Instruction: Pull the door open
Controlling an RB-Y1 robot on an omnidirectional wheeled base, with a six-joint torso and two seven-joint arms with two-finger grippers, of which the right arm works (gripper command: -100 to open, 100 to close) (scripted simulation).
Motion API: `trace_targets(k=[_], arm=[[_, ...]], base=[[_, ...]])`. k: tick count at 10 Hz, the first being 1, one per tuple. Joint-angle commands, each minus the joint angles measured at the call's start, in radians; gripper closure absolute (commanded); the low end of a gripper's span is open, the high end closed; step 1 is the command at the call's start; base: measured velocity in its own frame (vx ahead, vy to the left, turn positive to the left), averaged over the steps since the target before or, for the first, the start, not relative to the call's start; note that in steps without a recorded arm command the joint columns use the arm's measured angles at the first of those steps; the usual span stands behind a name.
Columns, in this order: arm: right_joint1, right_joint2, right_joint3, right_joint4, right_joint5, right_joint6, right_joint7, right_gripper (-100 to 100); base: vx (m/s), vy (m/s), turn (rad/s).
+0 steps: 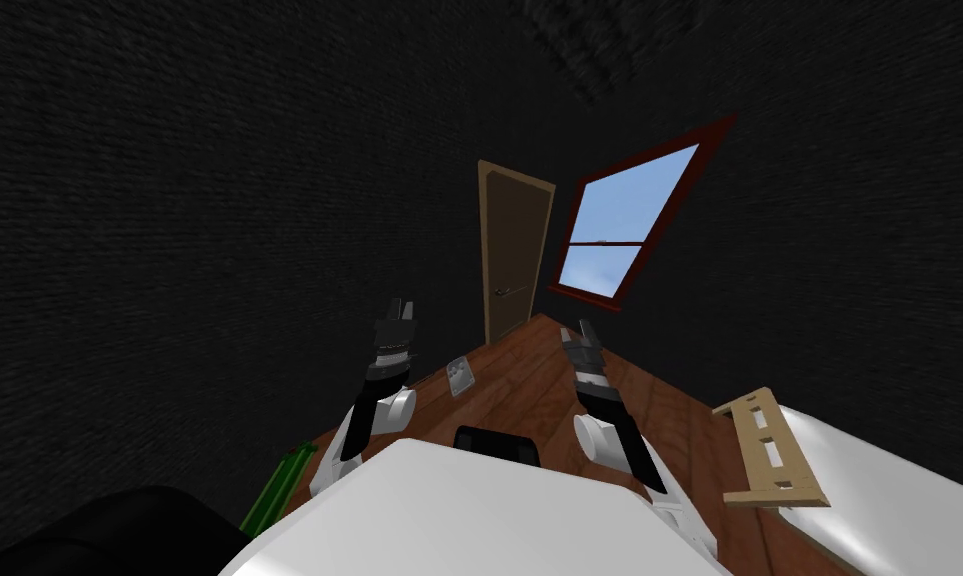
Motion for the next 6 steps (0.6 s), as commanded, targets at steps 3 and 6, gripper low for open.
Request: trace_targets(k=[3, 6], arm=[[-0.032, -0.016, 0.013, 0.068, -0.003, -0.009, -0.002, -100], [-0.058, -0.033, 0.024, 0.133, -0.007, -0.022, -0.005, -100]], base=[[0.095, -0.017, 0.092], [0.098, -0.031, 0.103]])
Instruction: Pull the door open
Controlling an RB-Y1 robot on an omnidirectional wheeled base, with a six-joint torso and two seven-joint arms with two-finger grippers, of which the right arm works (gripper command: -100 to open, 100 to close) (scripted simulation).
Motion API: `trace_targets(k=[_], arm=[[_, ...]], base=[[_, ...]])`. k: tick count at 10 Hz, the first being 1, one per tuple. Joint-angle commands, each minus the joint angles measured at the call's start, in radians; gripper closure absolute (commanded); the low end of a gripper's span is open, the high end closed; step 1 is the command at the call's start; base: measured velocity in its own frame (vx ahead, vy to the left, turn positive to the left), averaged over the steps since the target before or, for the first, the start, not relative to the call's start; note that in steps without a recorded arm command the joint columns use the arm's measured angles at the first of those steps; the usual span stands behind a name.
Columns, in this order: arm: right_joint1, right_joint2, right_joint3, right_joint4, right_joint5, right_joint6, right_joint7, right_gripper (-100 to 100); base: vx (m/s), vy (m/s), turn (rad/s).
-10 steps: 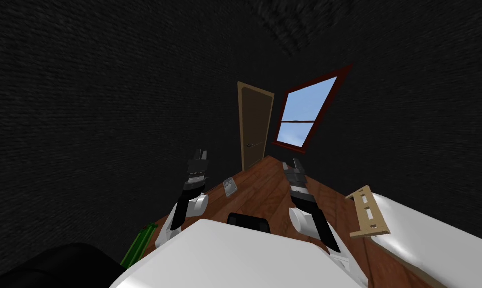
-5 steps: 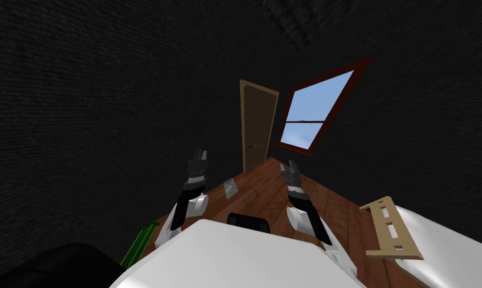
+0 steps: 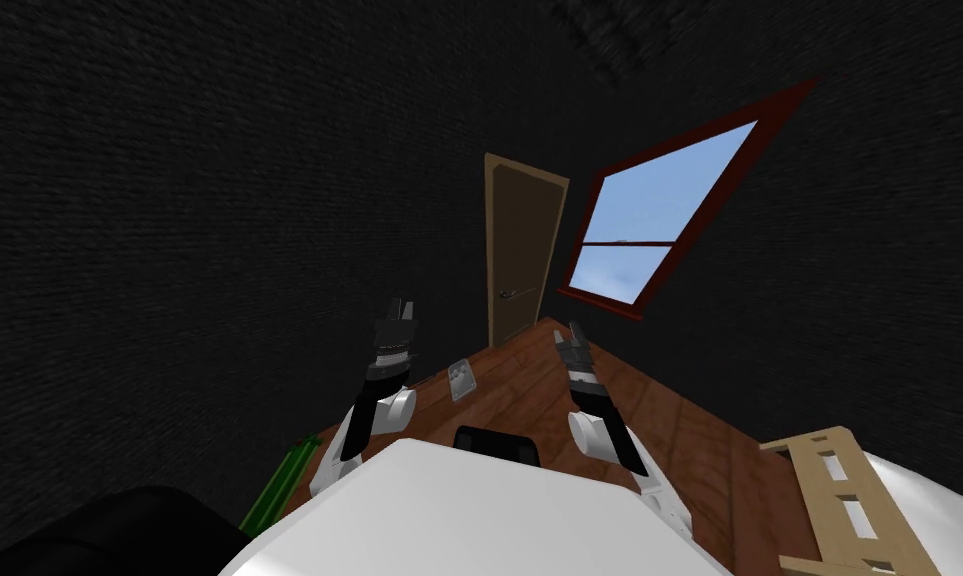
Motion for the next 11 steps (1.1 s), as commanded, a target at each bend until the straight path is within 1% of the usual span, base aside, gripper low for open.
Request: trace_targets(k=[1, 11], arm=[[-0.015, -0.012, 0.004, 0.039, -0.003, -0.01, -0.005, -100], [-0.11, -0.069, 0.045, 0.272, -0.015, -0.058, -0.016, -100]], base=[[0.087, -0.023, 0.106], [0.093, -0.039, 0.11]])
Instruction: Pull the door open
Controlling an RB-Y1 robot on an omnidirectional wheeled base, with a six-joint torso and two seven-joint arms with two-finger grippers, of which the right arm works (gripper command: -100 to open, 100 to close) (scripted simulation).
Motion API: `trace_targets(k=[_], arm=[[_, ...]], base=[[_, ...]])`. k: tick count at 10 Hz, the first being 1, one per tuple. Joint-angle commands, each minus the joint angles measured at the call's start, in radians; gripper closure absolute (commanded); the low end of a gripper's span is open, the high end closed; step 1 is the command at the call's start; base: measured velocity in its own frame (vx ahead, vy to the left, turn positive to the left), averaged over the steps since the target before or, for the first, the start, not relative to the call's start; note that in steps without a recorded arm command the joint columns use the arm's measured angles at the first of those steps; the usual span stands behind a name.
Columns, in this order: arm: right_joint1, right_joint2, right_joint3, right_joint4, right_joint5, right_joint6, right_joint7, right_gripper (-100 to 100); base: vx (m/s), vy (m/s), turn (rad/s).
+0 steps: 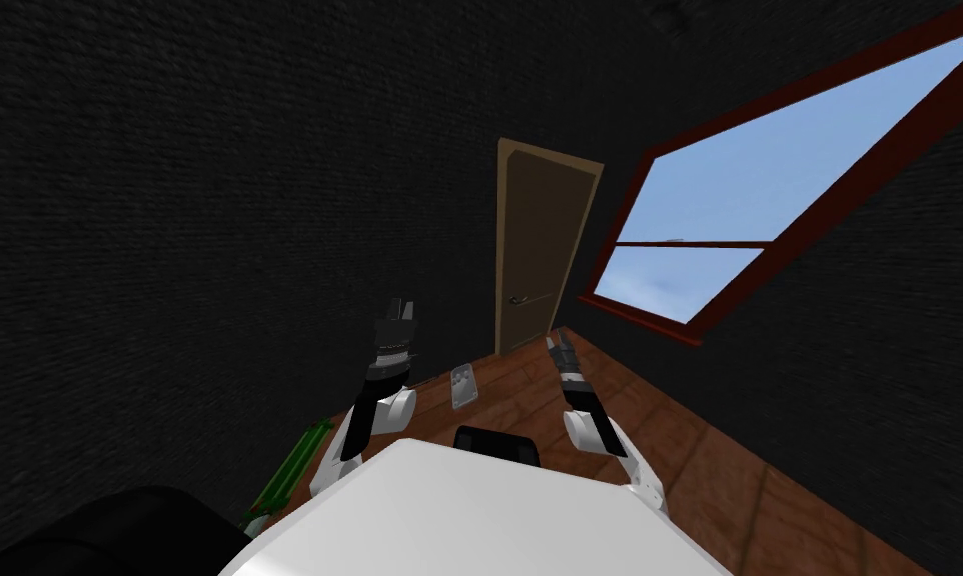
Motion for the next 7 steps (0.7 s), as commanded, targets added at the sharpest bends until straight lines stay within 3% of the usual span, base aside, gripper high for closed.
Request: trace_targets(k=[1, 7], arm=[[-0.019, -0.011, 0.006, 0.042, -0.003, -0.008, -0.003, -100], [-0.077, -0.045, 0.031, 0.186, -0.01, -0.038, -0.01, -100]], base=[[0.094, -0.043, 0.099], [0.091, -0.043, 0.11]])
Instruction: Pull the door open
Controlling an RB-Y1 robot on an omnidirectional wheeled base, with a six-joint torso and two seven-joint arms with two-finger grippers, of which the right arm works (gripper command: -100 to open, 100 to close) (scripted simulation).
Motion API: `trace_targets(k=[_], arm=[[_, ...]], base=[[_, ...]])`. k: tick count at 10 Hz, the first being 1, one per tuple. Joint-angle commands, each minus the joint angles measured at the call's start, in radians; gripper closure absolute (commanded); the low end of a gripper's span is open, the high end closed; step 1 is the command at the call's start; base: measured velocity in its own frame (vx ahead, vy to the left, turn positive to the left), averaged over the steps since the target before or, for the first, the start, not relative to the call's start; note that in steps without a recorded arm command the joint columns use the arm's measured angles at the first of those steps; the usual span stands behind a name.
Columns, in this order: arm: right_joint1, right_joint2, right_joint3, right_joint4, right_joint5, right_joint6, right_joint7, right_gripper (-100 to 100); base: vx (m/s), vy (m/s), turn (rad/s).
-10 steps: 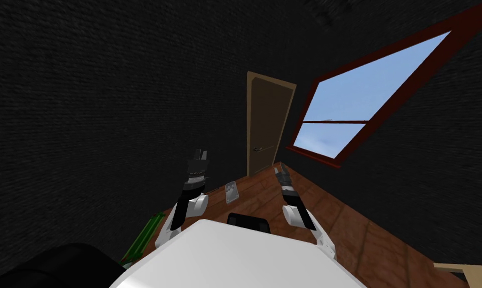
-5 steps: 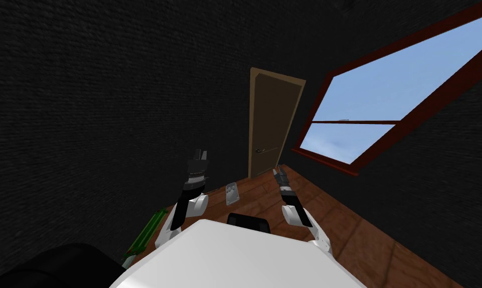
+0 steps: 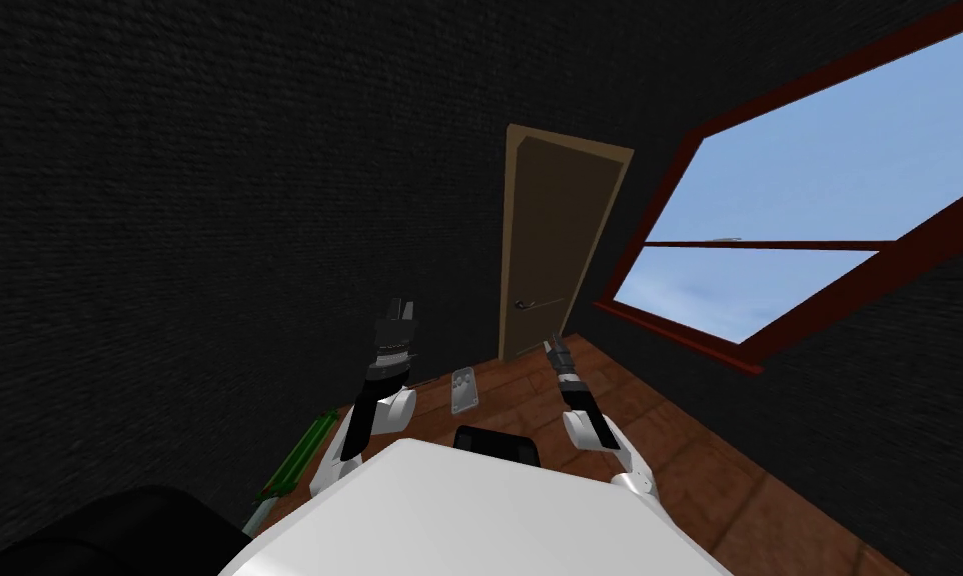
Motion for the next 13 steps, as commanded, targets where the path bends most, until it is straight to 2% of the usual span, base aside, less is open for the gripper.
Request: trace_targets(k=[1, 13], arm=[[-0.02, -0.01, 0.006, 0.046, -0.002, -0.01, -0.003, -100], [-0.129, -0.073, 0.053, 0.313, -0.016, -0.065, -0.016, -100]], base=[[0.087, -0.051, 0.113], [0.083, -0.054, 0.105]])
